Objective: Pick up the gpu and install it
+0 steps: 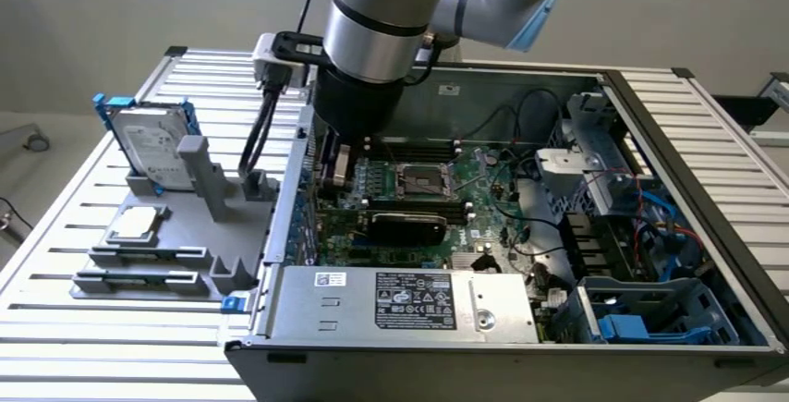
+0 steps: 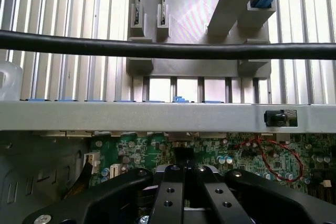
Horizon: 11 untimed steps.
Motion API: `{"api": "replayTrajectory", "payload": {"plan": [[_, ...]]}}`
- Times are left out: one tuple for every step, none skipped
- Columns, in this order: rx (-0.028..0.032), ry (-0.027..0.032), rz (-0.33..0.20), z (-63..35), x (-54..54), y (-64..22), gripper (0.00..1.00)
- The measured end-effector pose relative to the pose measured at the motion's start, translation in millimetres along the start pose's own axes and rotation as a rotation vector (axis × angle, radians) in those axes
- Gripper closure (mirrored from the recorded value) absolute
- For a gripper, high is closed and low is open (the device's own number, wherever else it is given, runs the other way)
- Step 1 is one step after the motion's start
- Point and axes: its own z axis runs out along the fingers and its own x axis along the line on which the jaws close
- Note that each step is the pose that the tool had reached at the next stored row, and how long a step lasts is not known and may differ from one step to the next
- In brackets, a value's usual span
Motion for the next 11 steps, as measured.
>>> {"api": "replayTrajectory", "payload": {"plan": [[-0.0012,0.0002,0.000,0.0,-0.1,0.0,0.89],[-0.0021,0.0007,0.000,0.1,-0.3,0.1,0.89],[-0.0033,0.0013,0.000,0.1,-0.4,0.2,0.89],[-0.0047,0.0019,0.001,0.1,-0.4,0.3,0.89],[-0.0061,0.0023,0.001,0.1,-0.4,0.4,0.89],[-0.0078,0.0026,0.001,0.0,-0.5,0.5,0.89],[-0.0093,0.0029,0.001,0.1,-0.6,0.6,0.89],[-0.0107,0.0032,0.001,0.1,-0.7,0.7,0.89],[-0.0120,0.0035,0.001,0.1,-0.7,0.8,0.89],[-0.0133,0.0037,0.001,0.1,-0.8,0.9,0.89],[-0.0144,0.0040,0.001,0.1,-0.9,0.9,0.89]]}}
